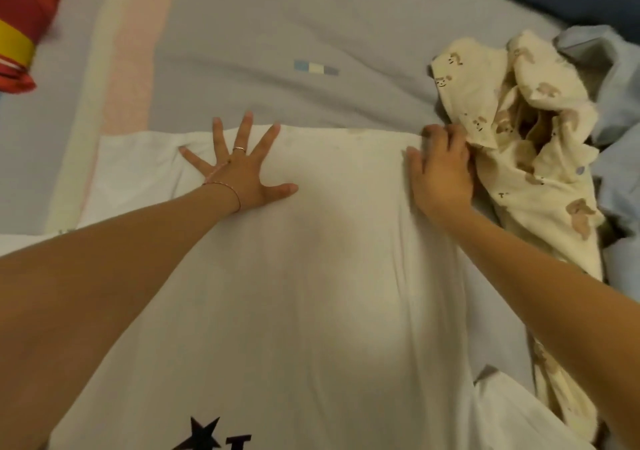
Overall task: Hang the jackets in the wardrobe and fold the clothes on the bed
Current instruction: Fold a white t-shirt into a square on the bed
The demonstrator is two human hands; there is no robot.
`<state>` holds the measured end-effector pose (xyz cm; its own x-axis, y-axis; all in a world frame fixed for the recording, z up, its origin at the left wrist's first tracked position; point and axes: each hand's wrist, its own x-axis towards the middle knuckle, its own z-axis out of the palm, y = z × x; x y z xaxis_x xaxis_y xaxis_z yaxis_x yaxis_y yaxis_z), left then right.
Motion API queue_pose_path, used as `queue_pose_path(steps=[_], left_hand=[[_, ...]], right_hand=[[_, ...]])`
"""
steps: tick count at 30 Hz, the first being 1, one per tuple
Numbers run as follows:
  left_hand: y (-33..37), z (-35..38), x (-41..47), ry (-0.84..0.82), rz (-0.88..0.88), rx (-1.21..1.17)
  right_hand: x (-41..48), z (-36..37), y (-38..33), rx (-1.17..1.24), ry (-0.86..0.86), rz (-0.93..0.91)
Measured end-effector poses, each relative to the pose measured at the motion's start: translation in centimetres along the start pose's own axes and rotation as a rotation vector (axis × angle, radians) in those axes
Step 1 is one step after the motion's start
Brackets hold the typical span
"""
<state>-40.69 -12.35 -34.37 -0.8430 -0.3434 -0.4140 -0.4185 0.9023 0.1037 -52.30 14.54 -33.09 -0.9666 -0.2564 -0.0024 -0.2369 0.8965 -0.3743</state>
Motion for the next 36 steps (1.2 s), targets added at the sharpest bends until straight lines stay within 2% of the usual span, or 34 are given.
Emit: queue_pose_path(steps=[1, 3, 4, 6, 11, 13, 16, 18, 21, 23, 26, 27, 28, 29, 33, 35, 36], left_hand=[[0.0, 0.0, 0.0, -0.008, -0.003, -0.001], [0.2, -0.3, 0.0, -0.034, -0.006, 0.000], [0.2, -0.5, -0.1, -0.049, -0.009, -0.005], [0.3, -0.9, -0.1, -0.079, -0.014, -0.008], [0.4, -1.8, 0.0, -0.147, -0.038, 0.005], [0.5, -1.8, 0.1, -0.154, -0.038, 0.001], [0.6, -1.8, 0.2, -0.161, -0.033, -0.001], [0.6, -1.6, 0.3, -0.150, -0.027, -0.002], [0.6, -1.7, 0.3, -0.150, -0.024, 0.004], [0.6, -1.6, 0.1, -0.146, -0.019, -0.005], [0.6, -1.9, 0.2, -0.142, -0.019, -0.004], [0.6, -1.8, 0.2, -0.135, -0.019, -0.003], [0.6, -1.7, 0.3, -0.124, -0.015, 0.003], [0.4, -1.6, 0.4, -0.117, -0.012, 0.012], [0.4, -1.3, 0.5, -0.109, -0.013, 0.011], [0.5, -1.2, 0.5, -0.101, -0.006, 0.010], [0.6, -1.2, 0.5, -0.102, -0.004, 0.002]], right_hand=[[0.2, -0.6, 0.9, 0.067, 0.040, 0.146], [0.7, -1.8, 2.2, 0.127, -0.068, 0.429], [0.8, -2.2, 2.5, 0.168, -0.127, 0.505], [1.3, -2.8, 2.5, 0.263, -0.141, 0.523], [2.9, -4.0, 2.9, 0.309, 0.006, 0.352], [3.9, -3.4, 3.5, 0.342, 0.033, 0.434], [5.0, -2.1, 3.6, 0.590, 0.168, 0.774], [4.7, -1.6, 3.7, 0.489, 0.172, 0.689], [1.6, -0.6, 2.9, 0.019, 0.161, 0.294], [-2.1, 0.8, 1.5, -0.097, 0.143, -0.027], [-5.3, 2.4, 0.5, -0.166, -0.166, -0.552], [-5.0, 2.5, 1.2, -0.225, -0.235, -0.632], [-4.0, 2.3, 2.2, -0.277, -0.223, -0.620], [-2.7, 2.1, 3.1, -0.298, -0.194, -0.520], [1.5, 0.8, 5.2, -0.291, -0.178, 0.065], [1.3, 0.9, 3.1, -0.305, -0.100, 0.143], [0.4, 1.2, 1.3, -0.274, -0.049, 0.108]])
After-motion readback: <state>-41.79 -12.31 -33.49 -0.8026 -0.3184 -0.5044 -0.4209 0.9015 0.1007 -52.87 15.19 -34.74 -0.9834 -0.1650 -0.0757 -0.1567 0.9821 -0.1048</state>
